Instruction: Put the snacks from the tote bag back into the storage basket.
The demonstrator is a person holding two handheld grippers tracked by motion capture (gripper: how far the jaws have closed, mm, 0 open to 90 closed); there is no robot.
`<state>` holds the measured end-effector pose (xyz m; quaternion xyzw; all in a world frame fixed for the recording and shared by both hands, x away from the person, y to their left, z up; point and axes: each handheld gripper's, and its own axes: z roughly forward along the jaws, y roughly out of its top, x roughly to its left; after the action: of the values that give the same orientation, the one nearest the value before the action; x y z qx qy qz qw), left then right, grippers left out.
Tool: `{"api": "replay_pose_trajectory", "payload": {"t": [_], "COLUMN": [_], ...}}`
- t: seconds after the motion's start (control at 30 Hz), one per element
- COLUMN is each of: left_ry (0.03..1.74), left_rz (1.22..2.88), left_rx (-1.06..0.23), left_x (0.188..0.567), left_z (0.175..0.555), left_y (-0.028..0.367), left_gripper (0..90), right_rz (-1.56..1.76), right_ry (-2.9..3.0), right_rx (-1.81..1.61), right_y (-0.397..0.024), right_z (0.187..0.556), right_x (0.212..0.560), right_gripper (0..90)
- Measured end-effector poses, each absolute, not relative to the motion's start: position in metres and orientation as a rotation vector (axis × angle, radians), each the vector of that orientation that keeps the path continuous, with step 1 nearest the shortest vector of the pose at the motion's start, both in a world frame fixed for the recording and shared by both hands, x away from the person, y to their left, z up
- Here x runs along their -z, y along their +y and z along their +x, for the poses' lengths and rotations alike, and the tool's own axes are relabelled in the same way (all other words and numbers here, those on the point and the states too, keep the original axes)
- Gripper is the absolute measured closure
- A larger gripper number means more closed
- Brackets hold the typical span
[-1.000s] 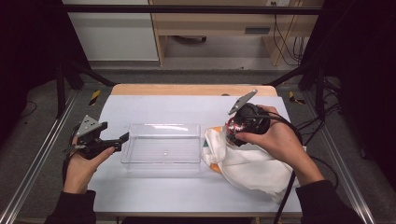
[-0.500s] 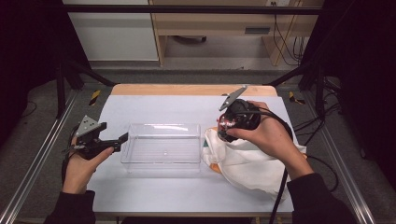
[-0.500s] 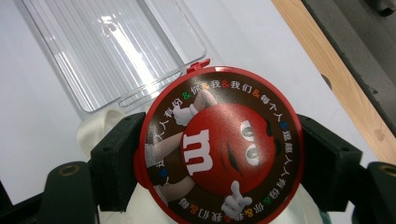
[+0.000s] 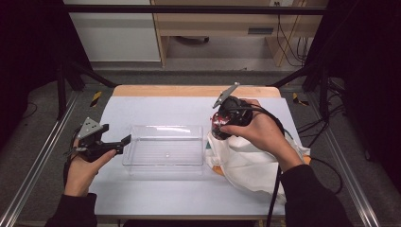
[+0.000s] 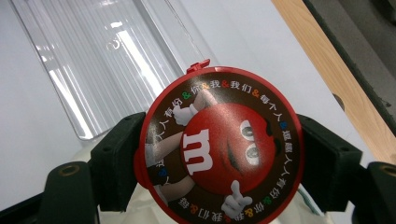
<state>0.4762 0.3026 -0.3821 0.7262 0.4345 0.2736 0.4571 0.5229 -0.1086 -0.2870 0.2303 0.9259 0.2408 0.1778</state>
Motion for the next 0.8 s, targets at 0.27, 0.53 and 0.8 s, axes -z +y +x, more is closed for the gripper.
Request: {"api": "replay_pose_trajectory", "payload": {"t": [0.27,0.53,0.8], "left_ry": [1.061,1.061,1.069], "left_rz": [1.797,1.798,1.803], "left_rx": [-0.667,-0.657,-0.645], "left_x": [0.382,0.384,0.387], "left_z": [0.475,0.476,0.477], "left_y": [0.302,0.304,0.305], "left_gripper": [3.9,3.6,3.7], "right_rz": [0.640,0.621,0.590], "right_ry": [2.626,2.641,2.656], "right_rx": [-0.686,-0.677,-0.666], "right_y": [-0.095,-0.082,-0.071], "right_z": [0.526,0.532,0.539], "right_x": [0.292,0.298,0.306], "right_gripper": [24.8,24.8,24.8]}}
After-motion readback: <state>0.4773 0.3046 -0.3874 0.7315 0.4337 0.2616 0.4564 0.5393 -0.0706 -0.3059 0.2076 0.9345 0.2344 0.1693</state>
